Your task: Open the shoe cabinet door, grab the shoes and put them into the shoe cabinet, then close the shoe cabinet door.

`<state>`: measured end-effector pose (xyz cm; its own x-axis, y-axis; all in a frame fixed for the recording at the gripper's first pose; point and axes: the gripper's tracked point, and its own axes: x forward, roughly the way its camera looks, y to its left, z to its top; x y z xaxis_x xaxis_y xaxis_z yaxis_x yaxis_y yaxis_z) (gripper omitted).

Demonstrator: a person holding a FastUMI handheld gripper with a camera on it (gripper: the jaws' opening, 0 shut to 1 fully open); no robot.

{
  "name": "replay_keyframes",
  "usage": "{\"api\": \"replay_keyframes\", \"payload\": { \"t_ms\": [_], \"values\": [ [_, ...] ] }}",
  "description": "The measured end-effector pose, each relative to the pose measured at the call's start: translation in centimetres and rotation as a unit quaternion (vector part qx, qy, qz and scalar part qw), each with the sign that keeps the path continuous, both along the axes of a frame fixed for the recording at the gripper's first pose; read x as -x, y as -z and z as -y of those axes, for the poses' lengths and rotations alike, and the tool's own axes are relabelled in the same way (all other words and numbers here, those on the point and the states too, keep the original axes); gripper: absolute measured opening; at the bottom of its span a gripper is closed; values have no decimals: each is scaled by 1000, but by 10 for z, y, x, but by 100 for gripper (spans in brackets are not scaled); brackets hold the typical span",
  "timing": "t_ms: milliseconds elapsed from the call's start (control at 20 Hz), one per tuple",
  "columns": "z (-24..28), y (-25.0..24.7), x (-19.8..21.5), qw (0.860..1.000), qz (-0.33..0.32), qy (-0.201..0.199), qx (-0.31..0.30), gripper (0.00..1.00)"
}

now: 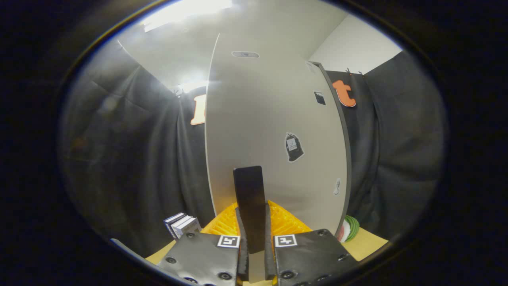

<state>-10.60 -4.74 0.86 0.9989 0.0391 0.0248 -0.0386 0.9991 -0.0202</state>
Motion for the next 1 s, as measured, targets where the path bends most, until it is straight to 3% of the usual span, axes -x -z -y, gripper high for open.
{"api": "replay_keyframes", "payload": {
  "t_ms": [350,650,1000],
  "values": [
    [44,-10,41,1000,1,-1,-3,17],
    [109,-20,77,998,10,58,16,16],
    [195,-34,112,995,23,92,24,14]
  ]
}}
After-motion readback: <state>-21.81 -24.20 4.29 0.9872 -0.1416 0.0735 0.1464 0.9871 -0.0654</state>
